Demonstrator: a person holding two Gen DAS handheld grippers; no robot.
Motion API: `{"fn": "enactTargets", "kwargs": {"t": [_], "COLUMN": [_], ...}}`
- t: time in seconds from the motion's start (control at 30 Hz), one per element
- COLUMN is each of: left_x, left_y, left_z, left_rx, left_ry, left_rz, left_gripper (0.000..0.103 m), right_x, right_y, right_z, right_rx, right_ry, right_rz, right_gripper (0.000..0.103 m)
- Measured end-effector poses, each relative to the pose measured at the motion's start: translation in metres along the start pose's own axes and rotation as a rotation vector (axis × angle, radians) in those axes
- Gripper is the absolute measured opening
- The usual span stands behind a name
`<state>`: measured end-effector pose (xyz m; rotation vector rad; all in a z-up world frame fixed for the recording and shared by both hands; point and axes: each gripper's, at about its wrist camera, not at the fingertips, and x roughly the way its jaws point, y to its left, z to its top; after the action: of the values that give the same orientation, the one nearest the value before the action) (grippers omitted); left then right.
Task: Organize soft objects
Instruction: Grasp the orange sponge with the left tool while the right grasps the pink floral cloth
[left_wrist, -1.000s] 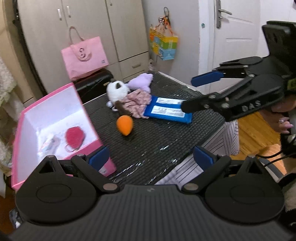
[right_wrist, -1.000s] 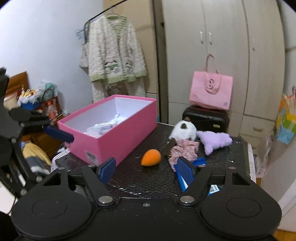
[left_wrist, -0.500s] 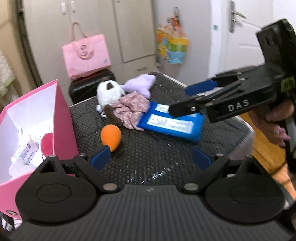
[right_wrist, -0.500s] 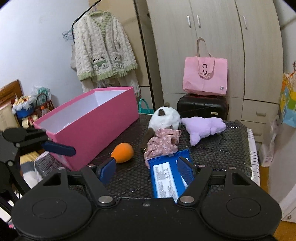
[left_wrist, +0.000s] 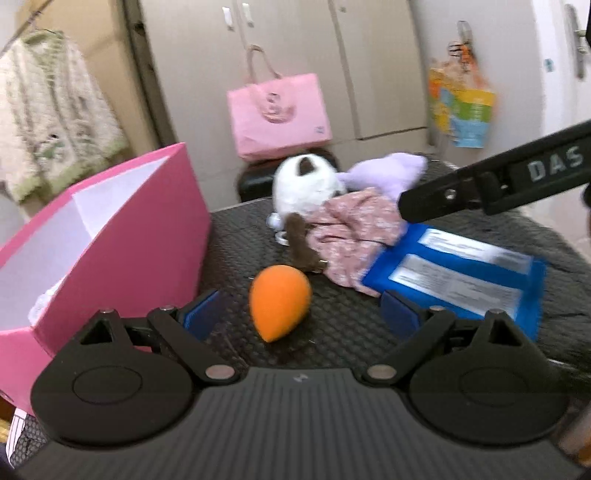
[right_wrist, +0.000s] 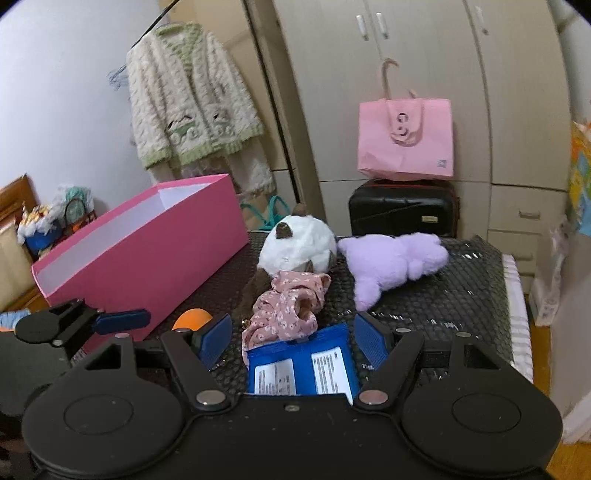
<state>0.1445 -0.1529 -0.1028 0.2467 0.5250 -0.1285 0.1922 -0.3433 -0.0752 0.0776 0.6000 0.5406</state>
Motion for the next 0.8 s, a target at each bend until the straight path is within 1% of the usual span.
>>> {"fn": "enactTargets", "kwargs": {"t": [0.07,0.17,0.23,0.27,0.33,0.4,0.43,0.47,0.53,0.6,0.67,0.7,0.8], "left_x": [0.006,0.015,0.022,0.026,0.029,0.03,0.031,0.032,0.033,0.035,0.035,0.035,0.034], "left_y": [0.001,0.0,-0.002,-0.005,-0.006,-0.004,-0.003,-0.001,0.005,0.007,0.007,0.007,0.009], "left_z": [-0.001,0.0,0.003,0.006,0.008,0.007,0.007,0.007,0.007,0.007,0.007,0.007,0.005], "left_rx": [-0.017,-0.022,-0.021,-0.005,0.005,-0.002,-0.004,-0.017,-0.055,-0.063,-0.053,-0.049,-0.057], "left_ry": [-0.01,0.002,0.023,0.043,0.054,0.058,0.063,0.073,0.077,0.081,0.075,0.073,0.072], "left_rz": [0.025,0.043,0.055,0.049,0.039,0.05,0.044,0.032,0.007,0.01,0.023,0.03,0.021], "left_gripper": [0.088,0.088,0.088,0.088,0.088,0.081,0.068,0.058,0.055,0.051,0.04,0.038,0.038], "right_x": [0.009,0.025,0.036,0.042,0.051,0.06,0.064,0.067,0.074,0.081,0.086,0.089,0.095], "right_y": [0.003,0.005,0.005,0.004,0.001,-0.003,-0.003,-0.004,-0.003,-0.002,-0.002,-0.002,0.0], "right_z": [0.004,0.012,0.018,0.021,0.024,0.028,0.03,0.031,0.029,0.027,0.024,0.023,0.019], "right_rx": [-0.04,-0.091,-0.1,-0.103,-0.098,-0.089,-0.093,-0.1,-0.113,-0.122,-0.132,-0.138,-0.172], "right_ry": [0.02,0.065,0.101,0.118,0.14,0.168,0.18,0.19,0.213,0.228,0.236,0.24,0.251], "right_rz": [0.003,0.02,0.03,0.045,0.07,0.081,0.087,0.099,0.129,0.132,0.127,0.126,0.111], "right_gripper": [0.078,0.078,0.078,0.078,0.078,0.078,0.078,0.078,0.078,0.078,0.078,0.078,0.078]}}
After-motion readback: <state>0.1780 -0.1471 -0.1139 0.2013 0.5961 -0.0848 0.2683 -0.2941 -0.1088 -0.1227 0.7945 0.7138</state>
